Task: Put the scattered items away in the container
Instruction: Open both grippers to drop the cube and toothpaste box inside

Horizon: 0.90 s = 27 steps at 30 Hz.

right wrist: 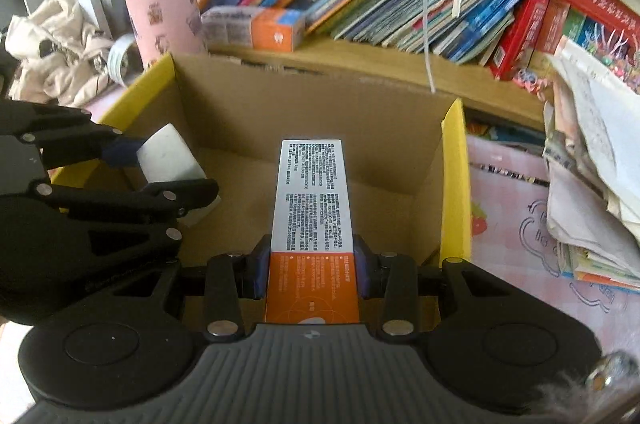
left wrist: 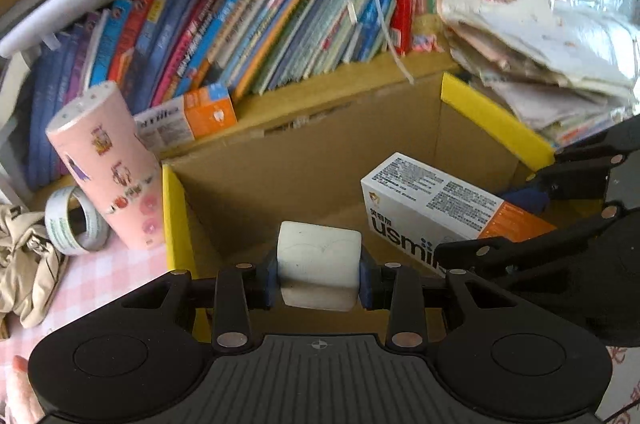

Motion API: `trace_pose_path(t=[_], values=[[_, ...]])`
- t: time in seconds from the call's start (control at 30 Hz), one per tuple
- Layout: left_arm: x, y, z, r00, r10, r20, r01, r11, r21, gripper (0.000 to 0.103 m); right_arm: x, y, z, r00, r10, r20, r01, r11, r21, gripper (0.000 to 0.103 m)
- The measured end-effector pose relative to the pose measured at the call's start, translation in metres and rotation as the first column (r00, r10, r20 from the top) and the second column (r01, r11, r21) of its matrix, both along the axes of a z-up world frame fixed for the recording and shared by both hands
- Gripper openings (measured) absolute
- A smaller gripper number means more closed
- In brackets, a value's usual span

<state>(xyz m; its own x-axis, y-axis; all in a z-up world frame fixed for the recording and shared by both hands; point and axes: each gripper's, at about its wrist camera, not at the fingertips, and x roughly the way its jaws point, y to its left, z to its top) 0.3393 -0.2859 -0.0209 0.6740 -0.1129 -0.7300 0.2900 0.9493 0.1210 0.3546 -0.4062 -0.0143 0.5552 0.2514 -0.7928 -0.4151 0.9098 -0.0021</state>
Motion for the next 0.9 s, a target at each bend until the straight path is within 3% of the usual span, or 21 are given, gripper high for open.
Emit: trace_pose_path(t=[0.73,0.8,0.9], values=[[0.0010,-0.0052,-0.0049,1.000,-0.003,-0.021,0.005,0.997,0.082,0.038,0.0051,0.0043,-0.0098,0.999,0.013,-0.046,-0.014,1.000,-0.026,0.037],[0.0006,-0.0042,-0.0045,1.000,0.001,-0.019,0.001,0.997,0.079,0.040,0.0045,0.0043,-0.0090,0.999,0.014,-0.043,-0.015,1.000,-0.027,0.038],[-0.0009,-0.0014,-0.0033,1.000,0.024,-0.011,-0.023,0.996,0.086,0.051,0.0034,0.0039,-0.0072,0.999,0.014,-0.036,-0.015,1.000,-0.026,0.038]])
